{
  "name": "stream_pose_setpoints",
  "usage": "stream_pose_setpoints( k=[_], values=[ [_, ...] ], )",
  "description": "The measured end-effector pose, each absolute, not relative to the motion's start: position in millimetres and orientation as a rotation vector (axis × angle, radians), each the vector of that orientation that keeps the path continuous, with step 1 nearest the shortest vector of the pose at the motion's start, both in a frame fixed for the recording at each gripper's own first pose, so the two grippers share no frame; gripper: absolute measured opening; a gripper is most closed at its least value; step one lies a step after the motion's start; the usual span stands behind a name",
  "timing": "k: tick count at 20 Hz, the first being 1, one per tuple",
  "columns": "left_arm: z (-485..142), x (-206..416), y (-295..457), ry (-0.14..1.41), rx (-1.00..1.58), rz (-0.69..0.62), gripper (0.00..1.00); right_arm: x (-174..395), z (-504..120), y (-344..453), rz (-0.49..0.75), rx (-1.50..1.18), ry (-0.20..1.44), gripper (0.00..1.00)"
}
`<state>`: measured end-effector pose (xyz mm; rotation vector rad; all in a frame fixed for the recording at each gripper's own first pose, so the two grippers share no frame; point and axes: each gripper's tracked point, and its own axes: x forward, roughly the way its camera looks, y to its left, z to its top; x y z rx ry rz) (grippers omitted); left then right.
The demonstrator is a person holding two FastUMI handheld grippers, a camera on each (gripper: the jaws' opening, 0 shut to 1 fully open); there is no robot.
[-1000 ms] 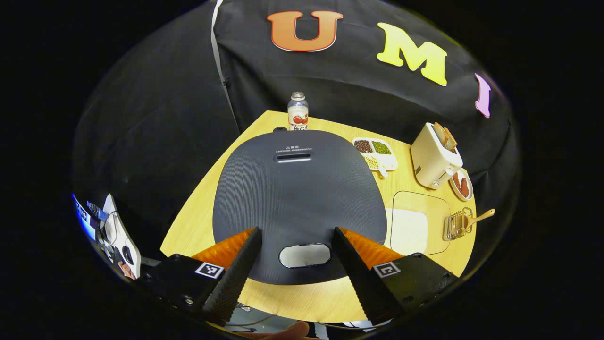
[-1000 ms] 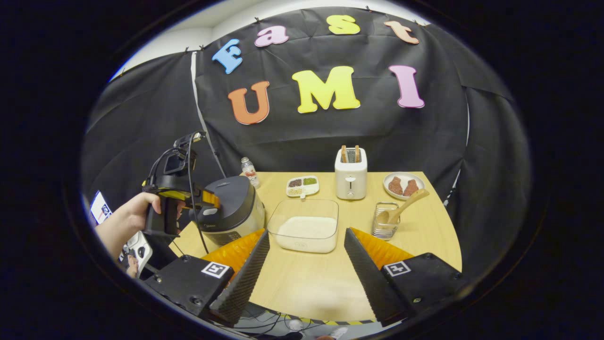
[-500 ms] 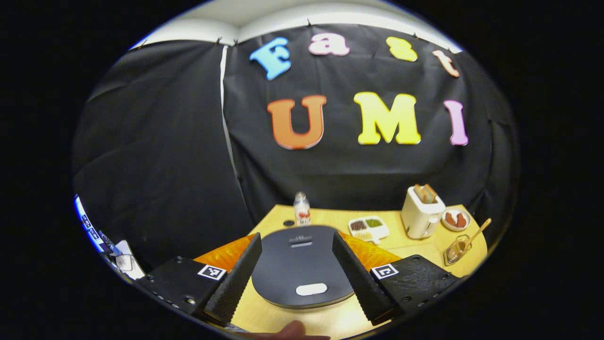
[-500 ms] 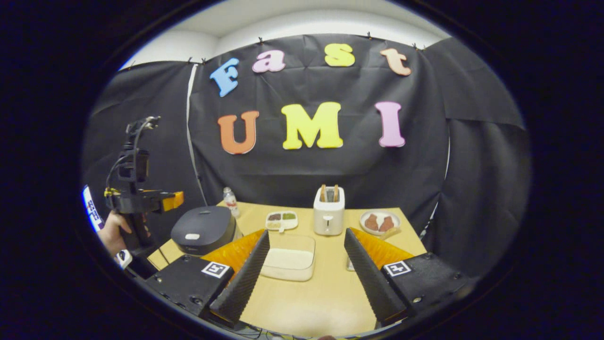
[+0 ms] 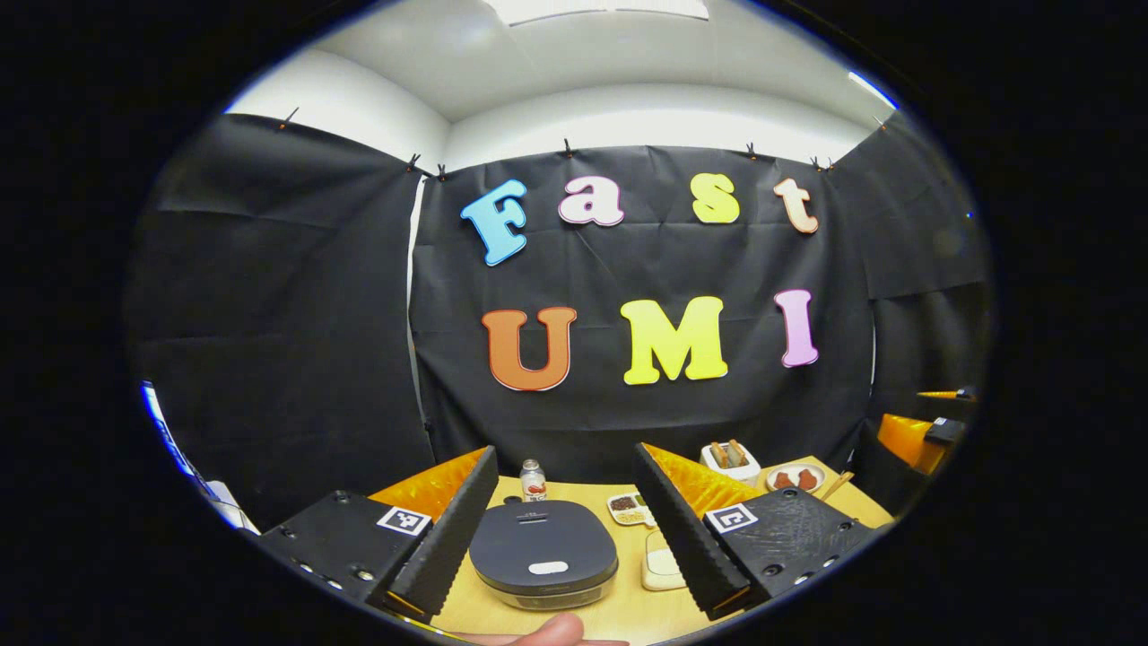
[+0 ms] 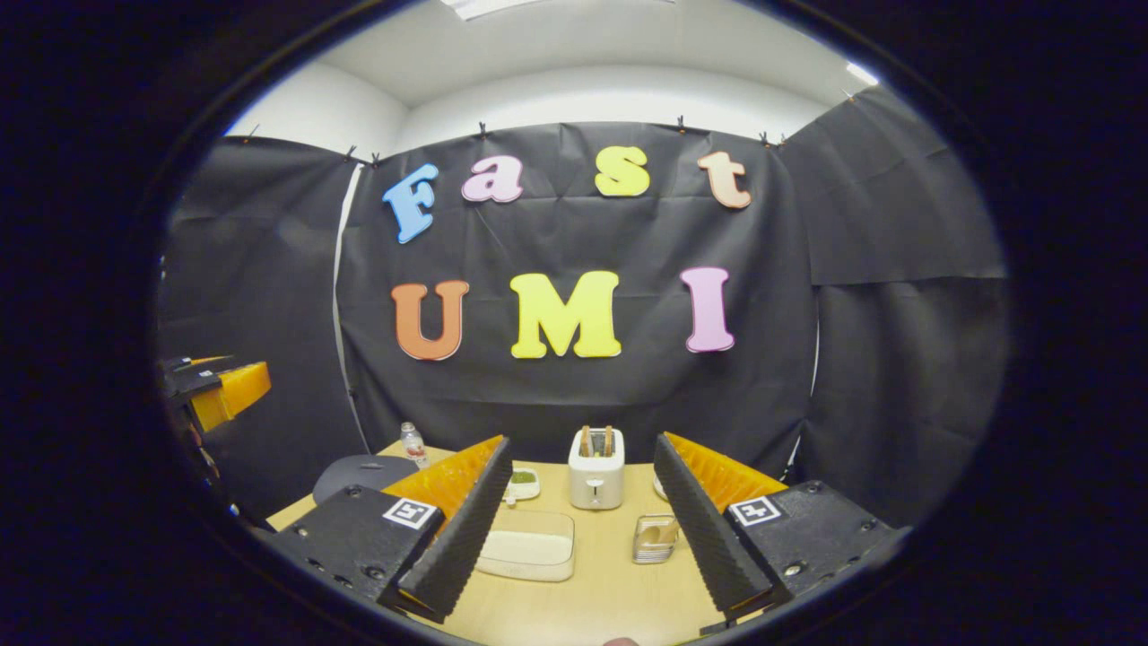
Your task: Close the left gripper, press the button to open the rice cooker; take a wooden spoon from the chopstick holder with the right hand, scoop a spoonful of rice and pour it into the rice cooker, then put the wooden spoon back into the chopstick holder.
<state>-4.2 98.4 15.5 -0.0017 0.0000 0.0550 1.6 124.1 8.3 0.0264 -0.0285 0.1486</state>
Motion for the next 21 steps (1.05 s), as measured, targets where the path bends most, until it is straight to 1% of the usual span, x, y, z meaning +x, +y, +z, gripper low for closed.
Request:
stream_pose_setpoints(
  k=[1,2,3,4,12,13,14,15,21],
  values=[
    [19,-9,99,-0.002,-0.011,0.055,0.96,0,9,126,0.147,0.024,-0.029,0.96],
    [19,-11,101,0.001,-0.013,0.056,0.96,-1,11,127,0.150,0.020,-0.034,1.00],
    [19,-13,102,0.001,-0.012,0.057,0.96,-5,13,128,0.147,0.015,-0.036,1.00],
    [18,-16,101,0.001,-0.014,0.054,0.96,-7,13,128,0.146,0.012,-0.040,0.96],
    [21,-30,103,0.009,-0.006,0.060,0.96,-22,23,132,0.147,0.003,-0.060,0.96],
    [23,-32,104,0.008,-0.005,0.059,0.96,-24,24,132,0.144,0.004,-0.064,1.00],
    [24,-33,105,0.008,-0.001,0.065,0.96,-26,27,133,0.148,0.002,-0.065,0.97],
    [24,-34,105,0.004,0.002,0.065,0.96,-26,27,134,0.148,0.001,-0.066,1.00],
    [22,-38,106,0.013,0.013,0.067,0.96,-30,27,139,0.159,-0.005,-0.066,1.00]
  ],
)
